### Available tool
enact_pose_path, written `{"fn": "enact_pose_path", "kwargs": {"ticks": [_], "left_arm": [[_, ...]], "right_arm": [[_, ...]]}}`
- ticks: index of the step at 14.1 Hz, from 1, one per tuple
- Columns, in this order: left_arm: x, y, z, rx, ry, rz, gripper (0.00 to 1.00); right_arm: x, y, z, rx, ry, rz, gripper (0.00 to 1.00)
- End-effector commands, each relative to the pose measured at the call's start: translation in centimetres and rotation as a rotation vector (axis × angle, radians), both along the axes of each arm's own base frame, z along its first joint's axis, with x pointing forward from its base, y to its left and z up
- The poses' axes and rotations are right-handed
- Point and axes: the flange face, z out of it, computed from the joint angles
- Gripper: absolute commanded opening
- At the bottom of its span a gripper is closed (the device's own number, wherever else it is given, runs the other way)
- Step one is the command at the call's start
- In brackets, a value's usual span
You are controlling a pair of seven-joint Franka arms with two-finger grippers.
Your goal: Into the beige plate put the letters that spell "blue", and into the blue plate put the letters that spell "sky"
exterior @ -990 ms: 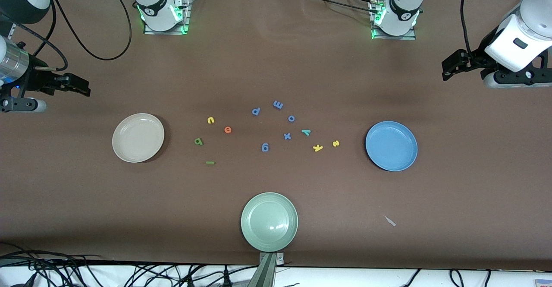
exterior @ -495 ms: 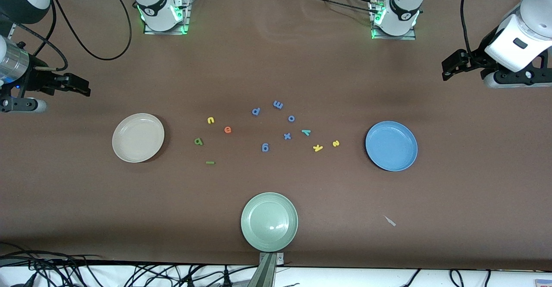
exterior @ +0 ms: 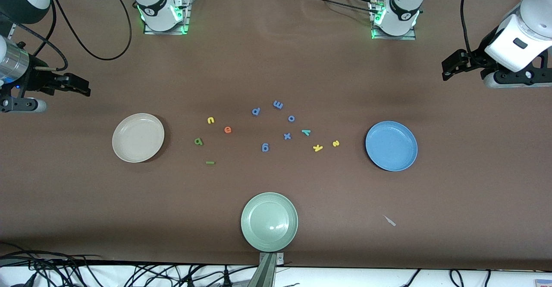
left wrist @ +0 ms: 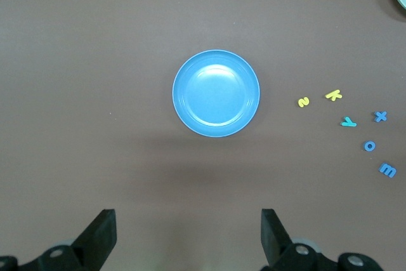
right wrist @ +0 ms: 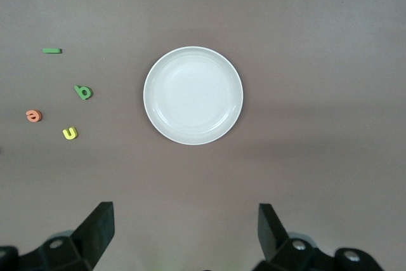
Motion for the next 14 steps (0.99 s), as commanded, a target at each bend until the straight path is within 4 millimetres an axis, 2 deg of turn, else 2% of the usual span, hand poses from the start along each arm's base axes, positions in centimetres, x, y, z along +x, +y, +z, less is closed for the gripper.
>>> {"fn": "enact_pose_path", "kwargs": {"ticks": [1, 14], "left_arm": [[-0.39, 0.21, 0.8, 0.016, -0.004, -0.017, 1.0], [-0.5, 0.23, 0.66, 0.017, 0.007, -0.017, 1.0]], "right_arm": [[-0.2, 0.11, 0.2, 0.015, 0.0, 0.002, 1.0], [-0.19, 0.19, 0.27, 0.015, -0.002, 0.004, 1.0]]}}
